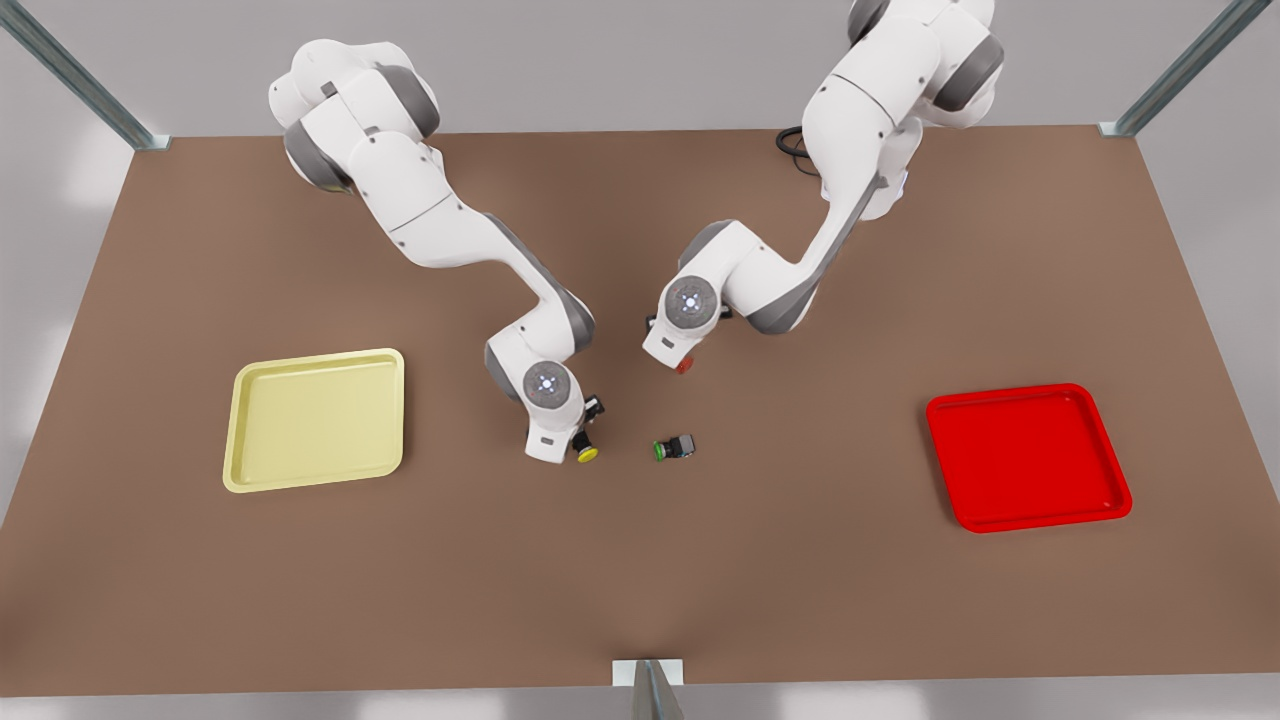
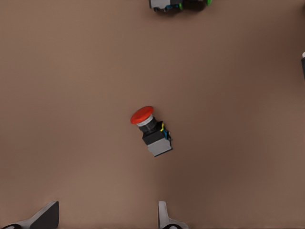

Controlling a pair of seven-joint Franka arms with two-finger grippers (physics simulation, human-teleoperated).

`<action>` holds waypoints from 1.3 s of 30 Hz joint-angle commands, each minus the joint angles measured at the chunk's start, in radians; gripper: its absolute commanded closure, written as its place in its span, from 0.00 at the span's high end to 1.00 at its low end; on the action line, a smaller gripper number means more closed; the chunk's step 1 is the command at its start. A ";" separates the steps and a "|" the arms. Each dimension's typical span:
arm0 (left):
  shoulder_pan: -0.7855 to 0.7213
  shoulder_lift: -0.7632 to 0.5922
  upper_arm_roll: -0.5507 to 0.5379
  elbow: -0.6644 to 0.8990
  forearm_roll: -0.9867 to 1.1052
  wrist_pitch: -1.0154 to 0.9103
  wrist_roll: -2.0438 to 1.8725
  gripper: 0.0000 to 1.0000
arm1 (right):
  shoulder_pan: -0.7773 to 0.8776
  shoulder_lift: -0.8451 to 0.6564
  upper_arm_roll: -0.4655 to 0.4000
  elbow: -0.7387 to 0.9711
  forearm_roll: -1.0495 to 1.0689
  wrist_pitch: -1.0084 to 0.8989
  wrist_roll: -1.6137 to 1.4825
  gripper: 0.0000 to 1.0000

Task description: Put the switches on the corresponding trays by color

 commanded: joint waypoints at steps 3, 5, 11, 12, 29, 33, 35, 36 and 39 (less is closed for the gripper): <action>-0.002 0.015 -0.003 -0.016 0.000 0.069 0.003 1.00 | -0.001 0.011 -0.001 0.005 0.002 0.000 0.002 0.65; 0.002 0.034 -0.017 -0.018 -0.006 0.108 0.011 1.00 | 0.000 0.014 -0.001 0.006 0.002 0.000 0.003 0.65; 0.021 0.058 -0.017 -0.099 -0.098 0.273 0.036 1.00 | -0.001 0.016 -0.001 0.008 0.002 -0.002 0.014 0.59; 0.021 0.055 -0.017 -0.123 -0.107 0.316 0.022 1.00 | 0.000 0.016 -0.001 0.006 0.002 -0.002 0.014 0.59; -0.035 0.080 -0.014 -0.116 -0.086 0.464 -0.056 1.00 | 0.003 0.013 -0.015 0.014 0.002 -0.011 0.014 0.59; -0.033 0.104 -0.012 -0.142 -0.095 0.465 -0.099 1.00 | 0.005 0.016 -0.018 0.014 0.002 -0.006 0.012 0.58; -0.036 0.095 -0.008 -0.154 -0.084 0.379 -0.095 1.00 | 0.003 0.016 -0.016 0.014 0.002 -0.008 0.009 0.56; -0.041 0.091 -0.008 -0.153 -0.084 0.352 -0.098 1.00 | 0.005 0.016 -0.018 0.014 0.002 -0.006 0.011 0.56; -0.053 0.091 -0.009 -0.145 -0.086 0.353 -0.259 0.99 | 0.006 0.014 -0.016 0.017 0.000 -0.014 0.008 0.56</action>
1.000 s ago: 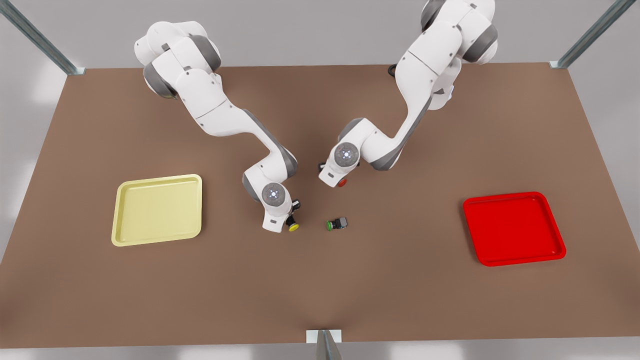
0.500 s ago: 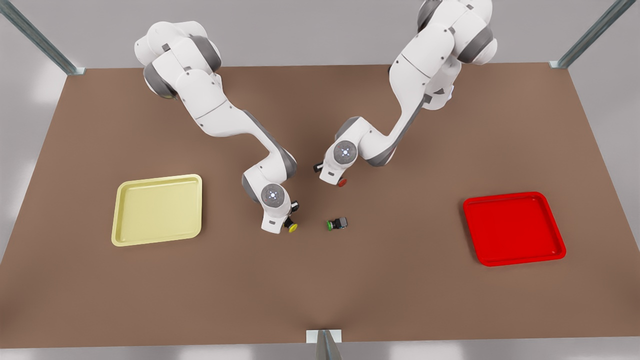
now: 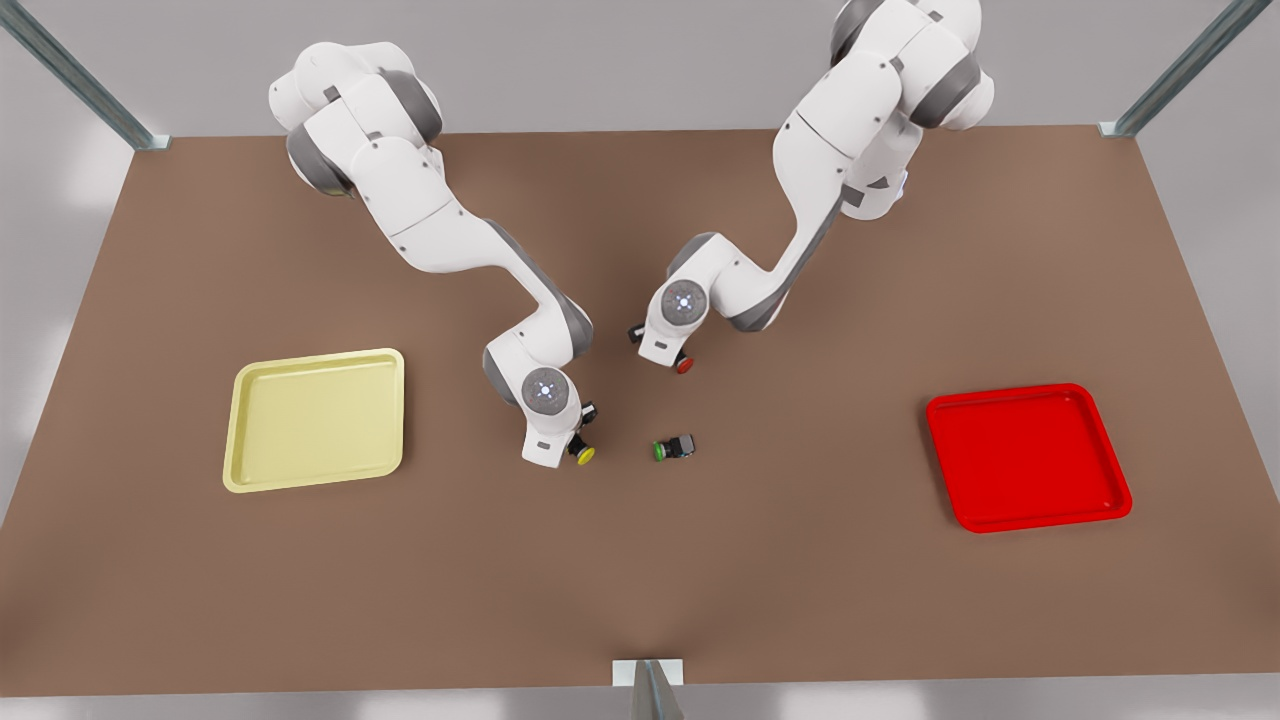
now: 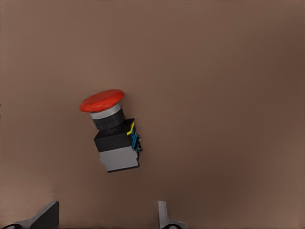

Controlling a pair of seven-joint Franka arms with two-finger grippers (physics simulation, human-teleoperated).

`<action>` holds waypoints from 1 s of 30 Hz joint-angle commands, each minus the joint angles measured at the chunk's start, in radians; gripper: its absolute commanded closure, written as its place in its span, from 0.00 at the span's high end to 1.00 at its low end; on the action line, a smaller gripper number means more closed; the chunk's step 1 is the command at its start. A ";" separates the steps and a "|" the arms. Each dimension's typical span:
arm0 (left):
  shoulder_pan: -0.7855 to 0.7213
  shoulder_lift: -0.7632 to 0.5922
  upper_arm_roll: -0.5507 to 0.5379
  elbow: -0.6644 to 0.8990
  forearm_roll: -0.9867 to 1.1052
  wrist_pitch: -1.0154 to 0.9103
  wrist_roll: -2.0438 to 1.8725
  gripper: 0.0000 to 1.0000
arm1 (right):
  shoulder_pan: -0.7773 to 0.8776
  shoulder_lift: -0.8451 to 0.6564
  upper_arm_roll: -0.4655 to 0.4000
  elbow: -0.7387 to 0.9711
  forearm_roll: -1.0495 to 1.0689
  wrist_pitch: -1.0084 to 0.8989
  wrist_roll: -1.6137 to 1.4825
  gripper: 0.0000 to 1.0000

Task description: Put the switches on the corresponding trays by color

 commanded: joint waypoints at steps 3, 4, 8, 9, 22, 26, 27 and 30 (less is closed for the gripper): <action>-0.008 0.000 0.008 0.002 0.000 0.033 -0.069 0.99 | 0.001 0.000 0.000 0.000 0.000 -0.002 0.000 0.56; -0.008 0.003 0.008 0.002 0.002 0.042 -0.066 0.99 | 0.001 -0.001 0.000 -0.002 0.000 -0.002 0.000 0.56; -0.008 0.033 0.002 0.000 0.012 0.129 -0.023 0.99 | 0.000 -0.003 0.001 0.000 0.000 -0.010 0.000 0.54; -0.008 0.034 0.003 -0.004 0.012 0.125 0.000 0.99 | 0.000 -0.003 0.001 0.000 0.000 -0.010 0.000 0.54; -0.008 0.034 0.003 -0.035 0.021 0.106 -0.001 0.99 | -0.002 -0.026 0.001 -0.001 0.000 -0.010 0.005 0.54; -0.010 0.052 0.003 -0.024 0.023 0.129 0.011 0.99 | -0.016 -0.090 -0.023 -0.029 0.000 -0.025 0.002 0.54; -0.010 0.054 0.003 -0.024 0.023 0.143 0.011 0.99 | -0.020 -0.147 -0.060 -0.083 0.000 -0.030 0.003 0.54; -0.017 0.054 0.002 -0.024 0.021 0.151 0.011 0.99 | -0.138 -0.339 -0.066 -0.290 -0.002 -0.027 0.003 0.54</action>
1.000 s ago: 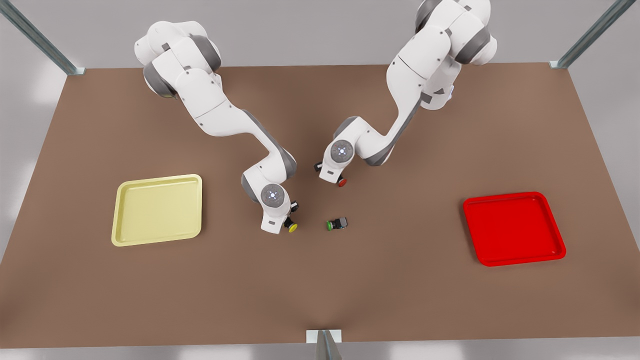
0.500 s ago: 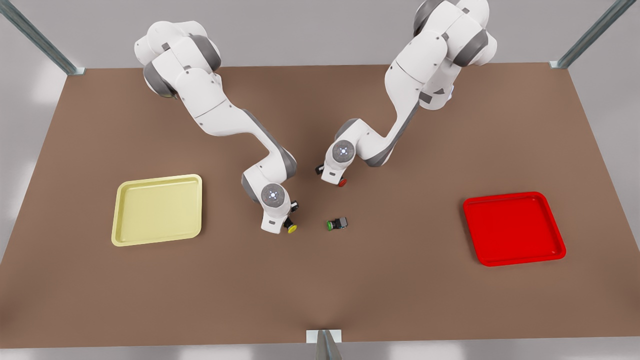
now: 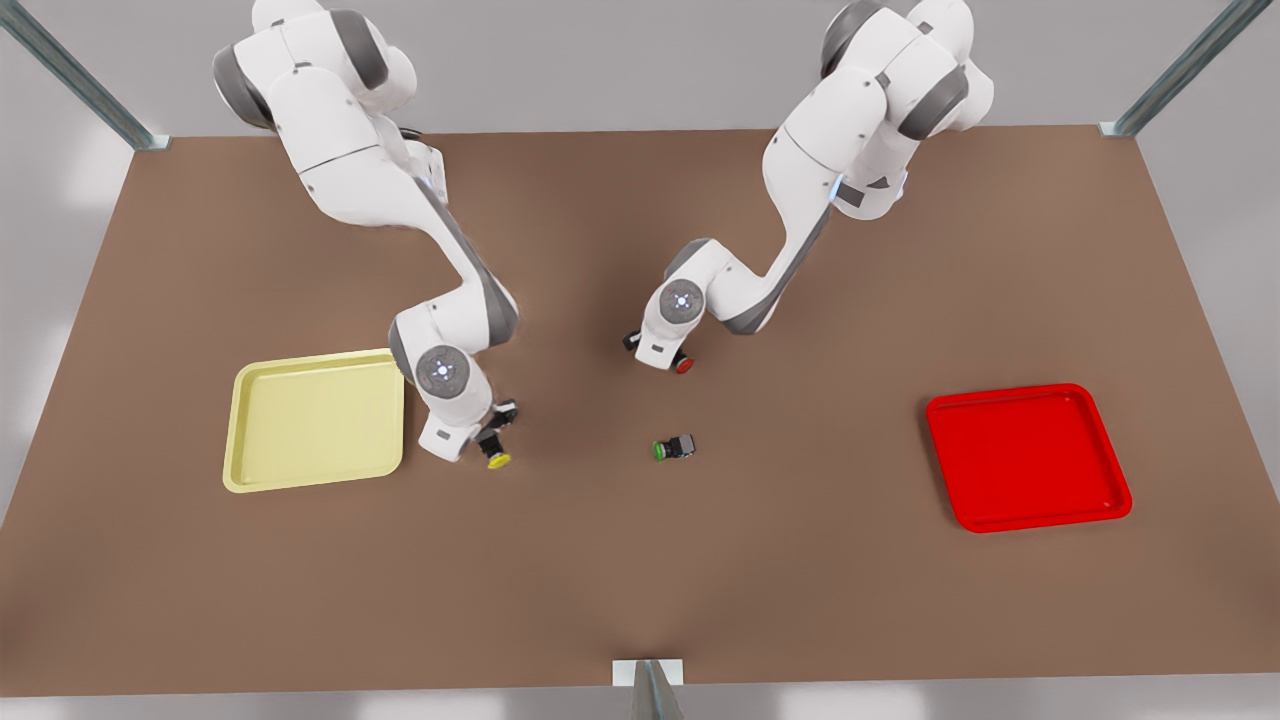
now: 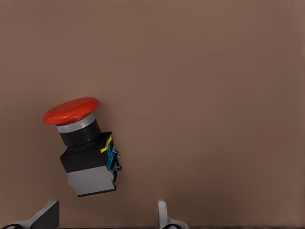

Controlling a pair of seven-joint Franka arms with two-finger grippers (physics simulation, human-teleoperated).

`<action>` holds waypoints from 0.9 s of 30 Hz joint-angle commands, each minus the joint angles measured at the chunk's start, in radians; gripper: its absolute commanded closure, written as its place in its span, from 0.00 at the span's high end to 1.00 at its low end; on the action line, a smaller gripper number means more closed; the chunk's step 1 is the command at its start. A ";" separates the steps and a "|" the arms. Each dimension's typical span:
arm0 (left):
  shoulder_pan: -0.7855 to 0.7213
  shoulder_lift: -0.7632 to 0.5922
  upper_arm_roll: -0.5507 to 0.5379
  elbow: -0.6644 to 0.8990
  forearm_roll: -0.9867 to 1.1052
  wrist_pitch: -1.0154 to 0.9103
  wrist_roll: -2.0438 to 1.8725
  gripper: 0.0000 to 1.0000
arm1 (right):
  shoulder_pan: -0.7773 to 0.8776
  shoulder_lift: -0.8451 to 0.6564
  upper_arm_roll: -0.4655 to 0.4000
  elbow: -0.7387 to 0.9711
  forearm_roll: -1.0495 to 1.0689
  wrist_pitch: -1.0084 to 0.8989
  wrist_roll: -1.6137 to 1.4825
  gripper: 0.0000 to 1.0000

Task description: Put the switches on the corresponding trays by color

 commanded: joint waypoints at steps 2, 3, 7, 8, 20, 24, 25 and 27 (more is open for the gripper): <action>0.000 0.002 0.000 0.000 -0.002 0.002 0.000 0.99 | -0.070 -0.053 0.000 -0.071 -0.005 0.003 -0.007 0.54; 0.000 0.005 0.000 0.000 -0.002 0.002 -0.002 0.99 | -0.107 -0.078 0.000 -0.104 -0.005 0.005 -0.007 0.54; 0.012 0.005 0.008 -0.005 -0.001 -0.001 -0.005 0.99 | -0.308 -0.176 0.000 -0.242 -0.017 0.011 -0.082 0.54; 0.012 0.005 0.009 -0.005 -0.001 -0.001 -0.005 0.99 | -0.342 -0.176 0.000 -0.250 -0.023 0.011 -0.108 0.54; 0.014 0.017 0.011 -0.003 0.002 0.054 0.009 0.99 | -0.429 -0.171 0.002 -0.310 -0.051 0.069 -0.174 1.00; 0.018 0.012 0.012 -0.021 0.024 0.046 0.043 0.96 | -0.429 -0.173 0.002 -0.298 -0.049 0.060 -0.179 1.00; 0.018 0.011 0.012 -0.021 0.024 0.045 0.041 0.96 | -0.425 -0.176 0.012 -0.241 -0.038 0.000 -0.164 1.00; 0.018 0.009 0.012 -0.025 0.024 0.045 0.035 0.89 | -0.382 -0.133 0.034 0.153 -0.035 -0.446 -0.003 1.00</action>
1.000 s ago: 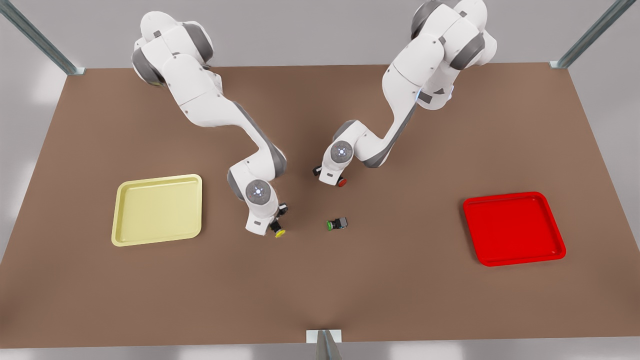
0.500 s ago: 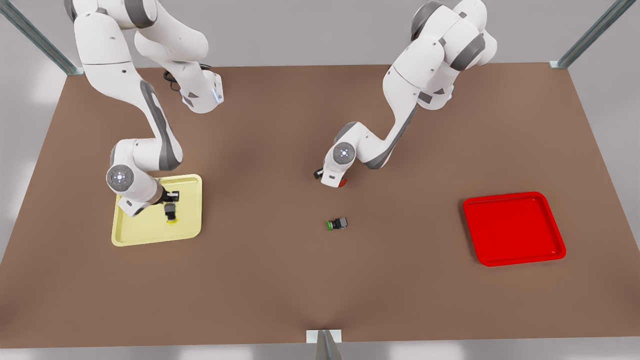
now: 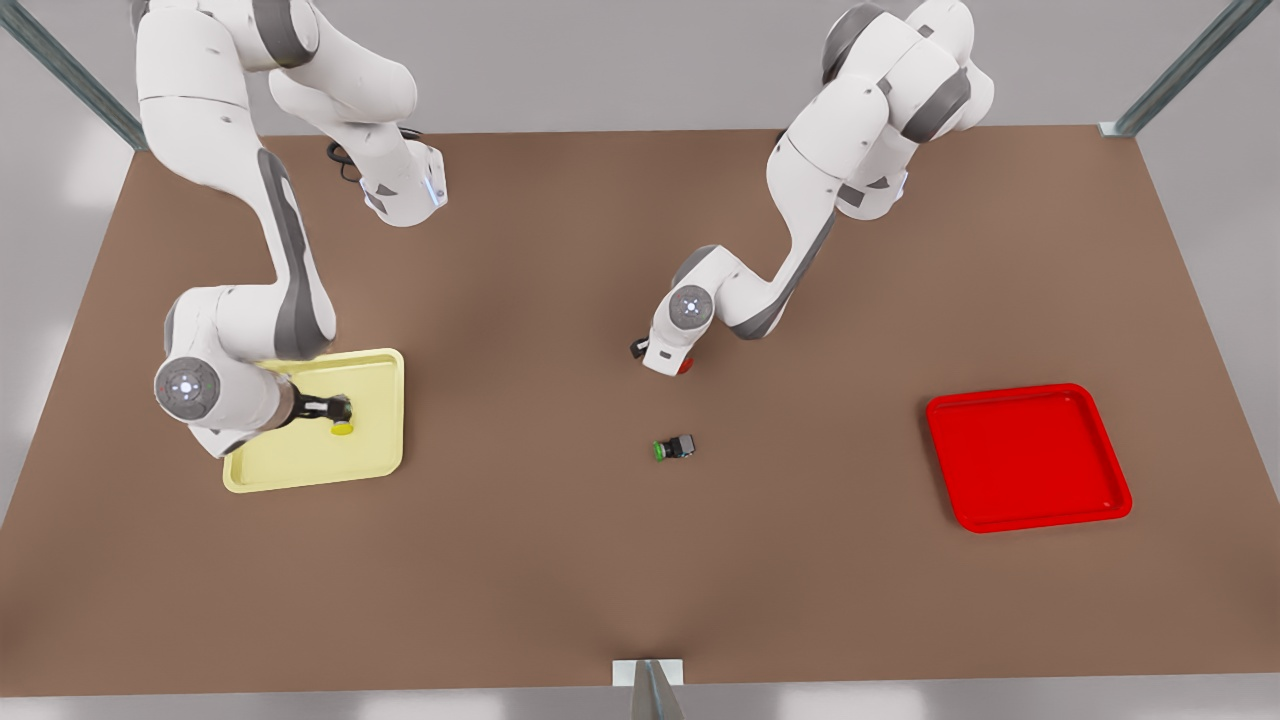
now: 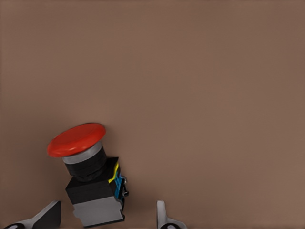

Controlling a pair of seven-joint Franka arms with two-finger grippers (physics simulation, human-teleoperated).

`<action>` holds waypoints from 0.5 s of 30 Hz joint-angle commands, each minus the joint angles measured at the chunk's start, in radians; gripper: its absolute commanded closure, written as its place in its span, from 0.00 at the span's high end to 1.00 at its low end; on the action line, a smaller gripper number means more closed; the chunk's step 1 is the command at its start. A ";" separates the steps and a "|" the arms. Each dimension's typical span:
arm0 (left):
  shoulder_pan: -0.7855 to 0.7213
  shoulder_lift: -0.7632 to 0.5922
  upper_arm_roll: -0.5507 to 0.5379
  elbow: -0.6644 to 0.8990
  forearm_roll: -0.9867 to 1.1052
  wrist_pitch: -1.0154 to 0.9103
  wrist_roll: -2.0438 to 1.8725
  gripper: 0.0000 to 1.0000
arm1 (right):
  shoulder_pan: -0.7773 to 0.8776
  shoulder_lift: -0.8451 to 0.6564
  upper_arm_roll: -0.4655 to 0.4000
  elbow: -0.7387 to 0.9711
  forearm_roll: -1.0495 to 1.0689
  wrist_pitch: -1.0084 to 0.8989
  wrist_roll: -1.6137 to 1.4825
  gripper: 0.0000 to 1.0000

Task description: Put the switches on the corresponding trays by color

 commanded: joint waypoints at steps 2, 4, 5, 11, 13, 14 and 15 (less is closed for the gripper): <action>0.000 0.001 0.000 0.000 0.005 0.000 -0.002 0.64 | 0.021 0.003 0.002 0.177 -0.003 -0.156 0.002 1.00; 0.000 0.000 -0.002 0.002 0.005 0.003 -0.004 0.66 | 0.037 0.011 0.000 0.270 -0.008 -0.214 -0.006 1.00; 0.000 0.000 -0.002 0.002 0.005 0.003 -0.004 0.66 | 0.032 0.005 0.000 0.304 -0.005 -0.216 -0.001 1.00; 0.000 -0.017 0.018 -0.009 0.003 0.000 -0.008 0.68 | 0.032 -0.014 -0.002 0.310 -0.008 -0.222 0.005 1.00; -0.002 -0.020 0.023 -0.012 0.003 0.000 -0.048 0.68 | 0.035 -0.011 0.000 0.313 -0.003 -0.220 0.005 1.00; -0.002 -0.020 0.028 -0.014 0.003 0.000 -0.051 0.68 | 0.037 -0.017 0.001 0.313 -0.008 -0.223 0.000 1.00; -0.002 -0.020 0.029 -0.014 0.003 0.000 -0.056 0.68 | 0.040 -0.018 0.003 0.312 -0.014 -0.246 0.005 1.00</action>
